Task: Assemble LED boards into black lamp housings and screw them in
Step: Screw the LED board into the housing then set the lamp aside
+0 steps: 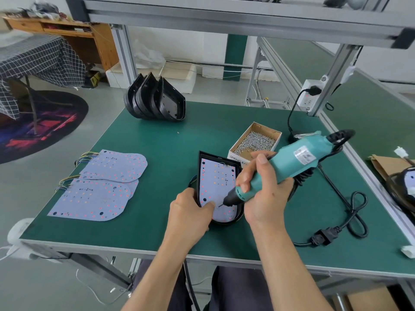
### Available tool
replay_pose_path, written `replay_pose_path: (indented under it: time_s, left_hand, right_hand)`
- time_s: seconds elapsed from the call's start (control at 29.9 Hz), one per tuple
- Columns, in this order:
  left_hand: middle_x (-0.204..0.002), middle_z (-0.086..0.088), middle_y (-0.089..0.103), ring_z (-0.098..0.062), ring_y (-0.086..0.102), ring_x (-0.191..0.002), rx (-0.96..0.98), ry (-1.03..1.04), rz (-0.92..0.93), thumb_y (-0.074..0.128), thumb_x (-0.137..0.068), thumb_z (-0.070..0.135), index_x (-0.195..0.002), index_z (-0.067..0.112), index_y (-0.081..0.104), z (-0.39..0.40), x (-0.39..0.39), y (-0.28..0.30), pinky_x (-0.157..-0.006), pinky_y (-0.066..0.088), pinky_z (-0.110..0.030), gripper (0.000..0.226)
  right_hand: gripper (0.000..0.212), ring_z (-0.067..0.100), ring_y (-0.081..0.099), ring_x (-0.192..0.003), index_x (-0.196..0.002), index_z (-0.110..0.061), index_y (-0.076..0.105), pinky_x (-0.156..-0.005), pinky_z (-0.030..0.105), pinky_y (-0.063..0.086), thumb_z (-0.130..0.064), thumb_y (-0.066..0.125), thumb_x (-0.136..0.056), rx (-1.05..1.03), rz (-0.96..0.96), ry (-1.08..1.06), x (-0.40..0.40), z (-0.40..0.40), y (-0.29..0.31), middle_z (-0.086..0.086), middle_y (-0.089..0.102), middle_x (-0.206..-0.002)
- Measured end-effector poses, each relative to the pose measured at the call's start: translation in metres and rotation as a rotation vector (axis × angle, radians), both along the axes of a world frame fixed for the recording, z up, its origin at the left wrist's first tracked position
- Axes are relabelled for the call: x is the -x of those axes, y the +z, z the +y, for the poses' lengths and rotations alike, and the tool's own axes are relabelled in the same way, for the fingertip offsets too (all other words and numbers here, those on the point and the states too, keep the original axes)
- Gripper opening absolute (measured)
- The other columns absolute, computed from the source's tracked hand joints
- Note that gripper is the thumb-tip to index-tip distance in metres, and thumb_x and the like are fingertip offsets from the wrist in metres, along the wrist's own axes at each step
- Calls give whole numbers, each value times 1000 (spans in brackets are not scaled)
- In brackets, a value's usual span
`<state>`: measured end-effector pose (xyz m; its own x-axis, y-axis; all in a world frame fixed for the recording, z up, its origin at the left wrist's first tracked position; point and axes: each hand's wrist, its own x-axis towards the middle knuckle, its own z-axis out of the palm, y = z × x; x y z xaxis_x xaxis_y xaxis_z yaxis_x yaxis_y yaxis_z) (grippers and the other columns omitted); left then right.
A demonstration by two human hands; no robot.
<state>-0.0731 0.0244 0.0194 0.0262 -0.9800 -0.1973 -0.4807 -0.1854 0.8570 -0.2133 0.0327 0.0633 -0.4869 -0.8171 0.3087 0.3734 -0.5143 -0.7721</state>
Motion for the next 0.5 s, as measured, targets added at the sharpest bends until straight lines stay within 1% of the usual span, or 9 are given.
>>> replay_pose_path:
  time_s: [0.07,0.17,0.23,0.3,0.37,0.4,0.44,0.47,0.5]
  left_hand:
    - [-70,-9,69,-20,66,-43,-15,-22,-2,69,-85,29,-87,9,58,-1,-1,1,-38,45,-21,23]
    - [-74,-9,70,-17,68,-44,-43,-59,12,68,-87,35,-90,10,59,-1,-2,5,-45,52,-26,27]
    - [-73,-11,71,-17,68,-46,-75,-58,4,69,-86,48,-90,10,61,0,-5,9,-49,53,-28,40]
    - [-67,-9,70,-19,70,-53,-58,-36,-55,67,-85,62,-86,10,63,1,-7,13,-55,55,-29,52]
    - [-62,1,67,-16,68,-65,59,14,-184,64,-84,68,-79,19,62,1,-8,19,-63,54,-32,50]
    - [-61,6,66,-9,63,-68,136,45,-232,63,-85,67,-79,24,59,0,-8,25,-64,50,-28,44]
    - [-63,9,65,-4,59,-69,220,70,-260,64,-87,63,-80,29,57,-3,-6,32,-62,44,-25,36]
    - [-67,10,63,-4,57,-70,308,78,-278,66,-90,56,-83,30,56,-7,-3,38,-61,39,-26,28]
    - [-74,10,60,-9,55,-71,399,75,-294,68,-93,46,-87,28,59,-13,2,44,-61,35,-29,21]
  right_hand:
    - [8,16,39,-41,-88,-18,65,-52,27,39,-26,65,-90,28,-98,13,8,0,10,4,51,-57]
    - [13,12,39,-44,-90,-18,65,-53,26,41,-28,59,-97,2,-251,41,29,2,17,-1,49,-58]
    - [19,9,36,-45,-90,-19,65,-53,25,41,-32,56,-101,-53,-372,79,43,5,10,-4,46,-59]
    - [20,7,35,-45,-91,-19,65,-51,22,40,-35,58,-100,-116,-484,109,53,9,-4,-6,44,-59]
    - [20,6,35,-43,-89,-18,67,-49,21,39,-36,62,-96,-161,-541,121,60,14,-21,-6,42,-59]
    - [20,6,34,-43,-88,-18,68,-48,21,39,-36,63,-94,-175,-547,121,63,17,-29,-6,42,-58]
    - [19,6,34,-43,-88,-18,69,-48,22,39,-36,64,-93,-183,-550,121,66,18,-36,-6,41,-58]
    - [19,6,33,-43,-87,-18,69,-47,22,39,-35,65,-94,-188,-557,122,67,20,-42,-6,40,-58]
    - [19,6,33,-43,-87,-18,69,-47,22,39,-35,64,-95,-188,-569,124,69,20,-46,-6,39,-58]
